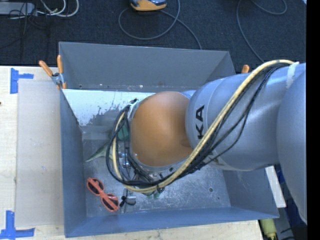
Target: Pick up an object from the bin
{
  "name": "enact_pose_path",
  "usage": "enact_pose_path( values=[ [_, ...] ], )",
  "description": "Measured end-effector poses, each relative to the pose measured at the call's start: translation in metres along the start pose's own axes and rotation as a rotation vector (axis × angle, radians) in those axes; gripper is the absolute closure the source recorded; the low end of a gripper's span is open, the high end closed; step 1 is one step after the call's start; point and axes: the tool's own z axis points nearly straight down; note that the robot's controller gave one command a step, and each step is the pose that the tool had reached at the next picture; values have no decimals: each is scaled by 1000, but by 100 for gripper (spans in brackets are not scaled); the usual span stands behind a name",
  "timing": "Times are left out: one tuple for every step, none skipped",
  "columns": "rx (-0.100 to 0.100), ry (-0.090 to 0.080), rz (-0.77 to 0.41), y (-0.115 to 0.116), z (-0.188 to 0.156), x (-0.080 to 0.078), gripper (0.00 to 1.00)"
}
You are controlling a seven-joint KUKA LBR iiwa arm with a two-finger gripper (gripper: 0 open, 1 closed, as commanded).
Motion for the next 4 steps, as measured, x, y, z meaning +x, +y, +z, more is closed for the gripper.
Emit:
enact_pose_path(
  values=[
    [-2, -8, 6, -1, -4, -2, 0],
    [-2, -4, 98, 14, 75, -18, 0],
    [0, -1, 174, 14, 86, -14, 0],
    [-2, -2, 284, 39, 80, -4, 0]
  ],
)
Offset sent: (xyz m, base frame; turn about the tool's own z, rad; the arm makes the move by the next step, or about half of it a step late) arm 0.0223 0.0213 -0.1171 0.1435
